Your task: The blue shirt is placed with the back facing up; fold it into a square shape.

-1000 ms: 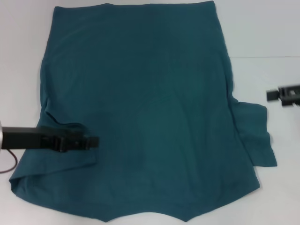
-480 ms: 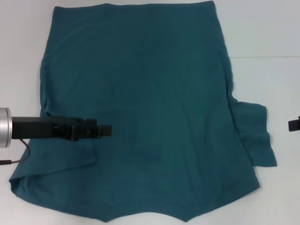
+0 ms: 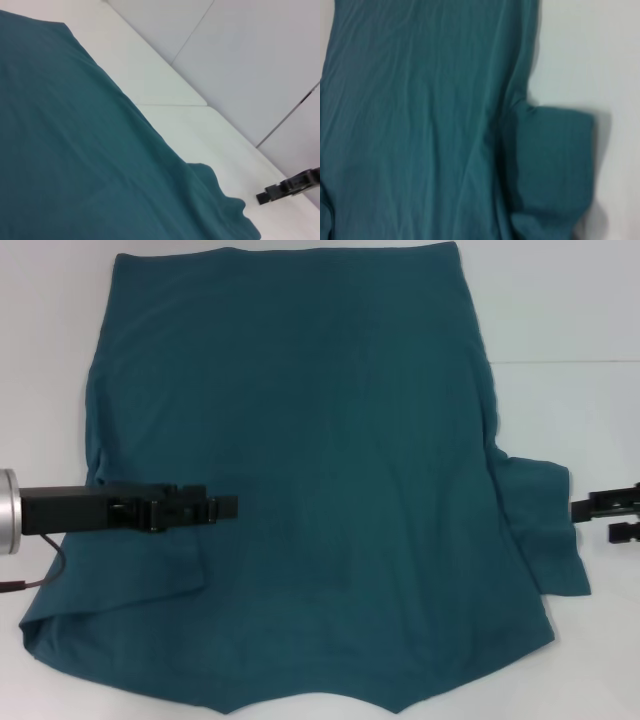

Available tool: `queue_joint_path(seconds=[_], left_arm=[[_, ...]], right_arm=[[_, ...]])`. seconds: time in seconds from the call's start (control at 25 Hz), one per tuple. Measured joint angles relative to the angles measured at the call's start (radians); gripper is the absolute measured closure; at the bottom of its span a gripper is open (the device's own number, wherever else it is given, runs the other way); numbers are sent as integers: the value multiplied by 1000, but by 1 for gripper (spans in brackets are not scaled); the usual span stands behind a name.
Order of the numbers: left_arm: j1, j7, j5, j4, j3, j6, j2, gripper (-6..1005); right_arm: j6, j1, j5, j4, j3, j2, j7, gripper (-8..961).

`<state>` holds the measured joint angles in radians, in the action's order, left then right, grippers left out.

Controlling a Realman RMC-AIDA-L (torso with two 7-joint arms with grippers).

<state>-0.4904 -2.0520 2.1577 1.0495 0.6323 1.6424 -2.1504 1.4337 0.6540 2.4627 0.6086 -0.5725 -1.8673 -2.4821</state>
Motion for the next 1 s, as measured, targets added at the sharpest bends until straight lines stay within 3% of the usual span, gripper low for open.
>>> queue_joint_path(seconds=[1.0], left_arm=[[6, 4, -18, -1, -26, -11, 0, 308]], right_arm=[[-137, 32, 2, -27, -76, -56, -8, 185]])
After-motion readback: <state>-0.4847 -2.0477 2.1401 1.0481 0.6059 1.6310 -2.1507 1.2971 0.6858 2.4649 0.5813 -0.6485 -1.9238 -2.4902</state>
